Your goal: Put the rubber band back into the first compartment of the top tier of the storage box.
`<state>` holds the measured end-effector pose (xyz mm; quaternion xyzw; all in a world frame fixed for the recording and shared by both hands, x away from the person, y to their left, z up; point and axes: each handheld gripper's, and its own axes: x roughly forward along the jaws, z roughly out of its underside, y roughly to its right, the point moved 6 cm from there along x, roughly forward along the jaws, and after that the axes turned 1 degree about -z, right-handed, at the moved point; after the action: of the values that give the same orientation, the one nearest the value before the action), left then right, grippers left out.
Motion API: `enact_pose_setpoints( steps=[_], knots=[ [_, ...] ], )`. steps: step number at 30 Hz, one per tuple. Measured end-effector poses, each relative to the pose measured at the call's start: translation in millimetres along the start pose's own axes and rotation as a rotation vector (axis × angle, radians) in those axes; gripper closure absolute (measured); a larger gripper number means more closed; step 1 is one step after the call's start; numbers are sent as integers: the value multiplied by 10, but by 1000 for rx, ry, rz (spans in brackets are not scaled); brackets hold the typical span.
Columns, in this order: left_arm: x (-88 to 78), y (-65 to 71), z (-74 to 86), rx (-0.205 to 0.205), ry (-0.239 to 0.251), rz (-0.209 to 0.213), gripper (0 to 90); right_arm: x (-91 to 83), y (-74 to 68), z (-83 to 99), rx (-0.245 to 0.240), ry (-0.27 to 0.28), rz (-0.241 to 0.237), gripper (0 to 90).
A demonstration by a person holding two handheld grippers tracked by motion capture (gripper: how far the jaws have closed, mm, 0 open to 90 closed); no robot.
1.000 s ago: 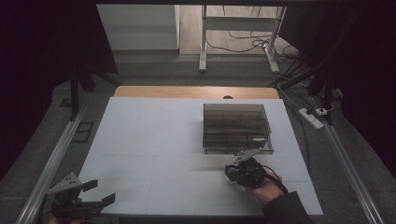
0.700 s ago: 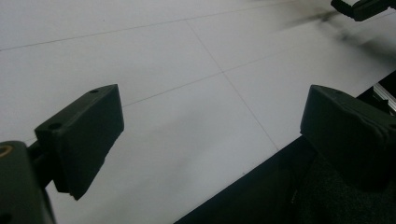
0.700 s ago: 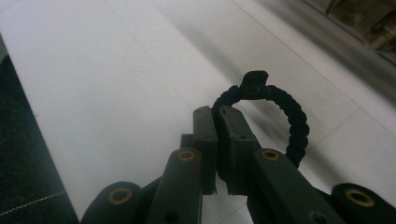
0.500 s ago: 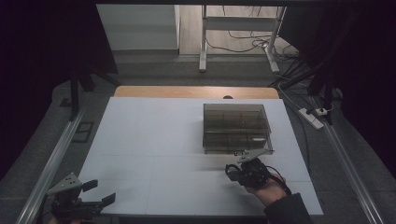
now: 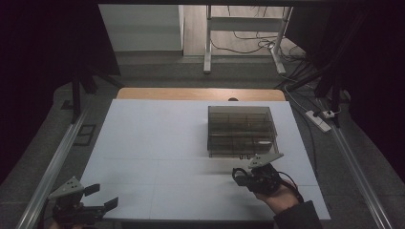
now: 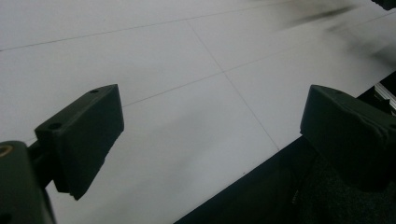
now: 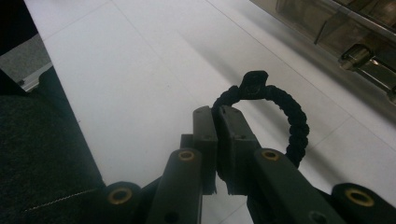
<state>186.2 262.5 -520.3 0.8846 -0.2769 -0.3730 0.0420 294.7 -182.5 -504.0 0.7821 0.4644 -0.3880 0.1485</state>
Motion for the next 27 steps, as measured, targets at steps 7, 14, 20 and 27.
enact_pose_setpoints(
  steps=[7, 14, 20, 27],
  knots=[
    [1, -1, 0, -2, 0, 0, 60, -67, -37, -10, 4, 12, 0, 852],
    [2, -1, 0, -2, -1, -1, 60, -126, -66, -23, 10, 29, 3, 852],
    [2, -2, 1, -3, -1, -1, 60, -182, -99, -64, 20, 56, -7, 852],
    [3, -2, 1, -3, -1, -2, 60, -226, -115, -99, 15, 84, -20, 852]
  ],
)
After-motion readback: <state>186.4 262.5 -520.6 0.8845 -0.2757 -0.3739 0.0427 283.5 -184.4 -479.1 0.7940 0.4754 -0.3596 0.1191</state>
